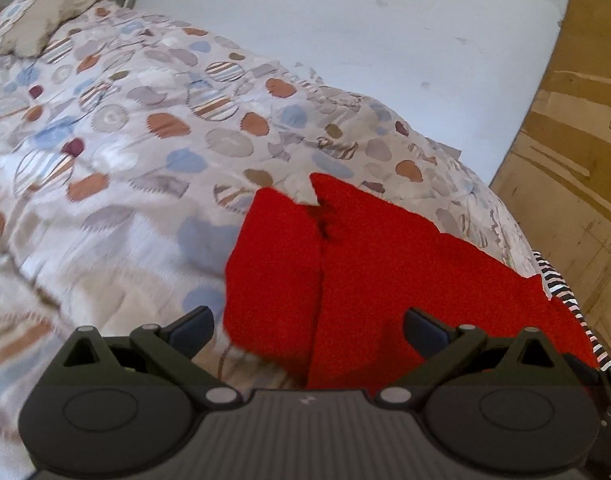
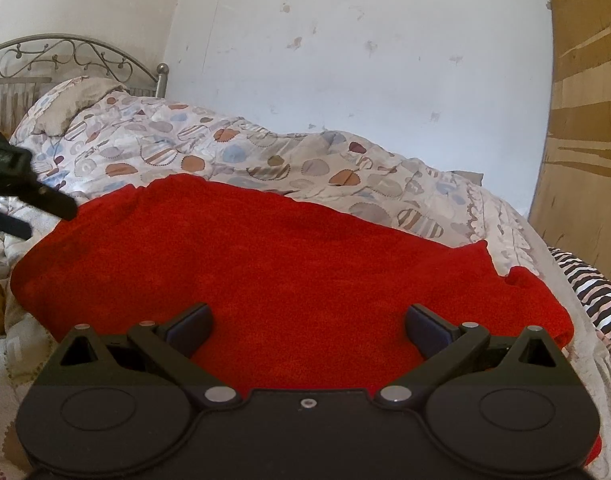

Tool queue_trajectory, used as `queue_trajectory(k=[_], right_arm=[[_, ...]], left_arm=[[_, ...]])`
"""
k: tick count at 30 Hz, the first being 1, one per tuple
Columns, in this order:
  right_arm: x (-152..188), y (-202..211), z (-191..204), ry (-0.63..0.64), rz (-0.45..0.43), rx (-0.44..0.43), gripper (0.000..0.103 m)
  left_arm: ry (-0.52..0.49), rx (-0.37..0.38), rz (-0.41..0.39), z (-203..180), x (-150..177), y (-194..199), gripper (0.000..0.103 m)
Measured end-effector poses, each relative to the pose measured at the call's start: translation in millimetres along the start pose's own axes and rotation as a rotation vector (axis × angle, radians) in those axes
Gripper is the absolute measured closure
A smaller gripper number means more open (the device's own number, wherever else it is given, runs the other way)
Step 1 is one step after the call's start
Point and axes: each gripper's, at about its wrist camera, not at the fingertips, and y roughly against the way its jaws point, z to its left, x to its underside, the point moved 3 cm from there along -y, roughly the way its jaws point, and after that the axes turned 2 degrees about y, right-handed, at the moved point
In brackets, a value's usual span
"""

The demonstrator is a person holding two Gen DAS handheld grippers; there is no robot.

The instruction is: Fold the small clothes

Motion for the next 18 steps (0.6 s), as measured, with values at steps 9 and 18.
queue_trajectory(k=[9,18], right_arm=[[0.1,0.3,0.8,-0.001,-0.001,-0.001,0.0],[0.1,0.3,0.8,0.0,-0.001,0.0,0.0]], left_arm=[[-0.099,-0.007,0.044,16.1,-13.4,-39.7,0.0],[-0.029,0.048,0.114,29.7,-15.4,-47.4,0.0]])
